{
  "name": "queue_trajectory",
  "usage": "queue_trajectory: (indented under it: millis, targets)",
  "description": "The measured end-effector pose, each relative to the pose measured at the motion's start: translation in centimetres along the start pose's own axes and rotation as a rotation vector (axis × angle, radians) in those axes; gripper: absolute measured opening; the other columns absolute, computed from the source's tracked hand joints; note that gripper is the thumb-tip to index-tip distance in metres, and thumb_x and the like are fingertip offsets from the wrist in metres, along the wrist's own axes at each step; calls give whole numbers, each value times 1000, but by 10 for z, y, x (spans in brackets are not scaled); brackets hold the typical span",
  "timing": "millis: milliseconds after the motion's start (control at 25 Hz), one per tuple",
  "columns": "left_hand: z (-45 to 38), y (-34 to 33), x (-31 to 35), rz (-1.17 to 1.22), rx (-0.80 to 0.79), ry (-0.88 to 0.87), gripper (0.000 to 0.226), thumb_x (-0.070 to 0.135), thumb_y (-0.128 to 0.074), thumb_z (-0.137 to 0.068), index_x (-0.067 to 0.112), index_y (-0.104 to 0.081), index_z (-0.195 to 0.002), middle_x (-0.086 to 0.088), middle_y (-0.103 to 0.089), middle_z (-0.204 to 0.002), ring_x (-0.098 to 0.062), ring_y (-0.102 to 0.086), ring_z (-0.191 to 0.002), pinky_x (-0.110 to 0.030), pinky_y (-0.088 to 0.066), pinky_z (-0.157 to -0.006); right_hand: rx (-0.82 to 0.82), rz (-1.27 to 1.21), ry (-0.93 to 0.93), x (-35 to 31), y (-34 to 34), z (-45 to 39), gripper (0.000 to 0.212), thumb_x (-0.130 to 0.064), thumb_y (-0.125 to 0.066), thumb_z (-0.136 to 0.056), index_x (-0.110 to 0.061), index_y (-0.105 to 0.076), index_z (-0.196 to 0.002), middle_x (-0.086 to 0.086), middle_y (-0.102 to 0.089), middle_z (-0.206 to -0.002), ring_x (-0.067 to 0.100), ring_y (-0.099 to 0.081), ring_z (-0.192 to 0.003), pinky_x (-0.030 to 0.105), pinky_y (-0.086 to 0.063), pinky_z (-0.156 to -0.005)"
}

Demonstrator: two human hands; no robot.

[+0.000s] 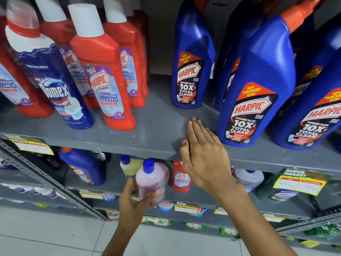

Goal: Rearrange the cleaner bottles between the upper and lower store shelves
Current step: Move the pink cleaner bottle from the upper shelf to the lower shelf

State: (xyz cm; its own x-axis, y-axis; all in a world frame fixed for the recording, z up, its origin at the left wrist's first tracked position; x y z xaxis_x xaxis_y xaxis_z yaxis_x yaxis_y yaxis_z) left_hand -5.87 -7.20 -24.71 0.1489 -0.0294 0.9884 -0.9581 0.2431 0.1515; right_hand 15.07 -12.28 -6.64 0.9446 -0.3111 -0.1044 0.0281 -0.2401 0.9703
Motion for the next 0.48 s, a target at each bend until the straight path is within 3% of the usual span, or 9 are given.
queue_trajectory:
  millis: [120,280,480]
  targets:
    - [-12,-17,-15,16,27,20,71,-8,-94,-70,34,-64,-119,25,-77,-111,1,-73,-101,-14,-63,-75,0,7,6,1,1,0,62,-34,-27,-110,-4,-28,-165,13,-29,-176,21,-26,-165,36,-18,-137]
    - [-22,-31,-28,-19,67,52,68,-1,-97,-72,10,-61,-129,-10,-74,-127,-36,-69,-119,-54,-64,-97,-7,16,14,0,2,0,61,-34,-27,-112,-5,-27,-165,12,-27,-176,21,-24,-166,35,-16,-137]
    - [-28,-40,-34,-94,83,89,73,11,-97,-75,8,-58,-137,-13,-72,-133,-39,-67,-122,-61,-61,-100,-4,37,19,1,2,0,62,-35,-26,-112,-6,-26,-166,11,-27,-176,20,-24,-166,33,-12,-135]
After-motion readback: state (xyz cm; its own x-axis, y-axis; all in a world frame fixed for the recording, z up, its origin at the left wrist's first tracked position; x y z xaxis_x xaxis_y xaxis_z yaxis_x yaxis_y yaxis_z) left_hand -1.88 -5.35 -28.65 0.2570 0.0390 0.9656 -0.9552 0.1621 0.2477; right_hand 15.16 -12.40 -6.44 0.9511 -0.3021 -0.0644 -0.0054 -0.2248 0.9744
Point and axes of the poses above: each hand's wrist, its own z-axis away from the middle knuckle, its own y-axis out of the back of the hand, x = y × z, the point moved 1 cm from there along -z, towards the middle knuckle
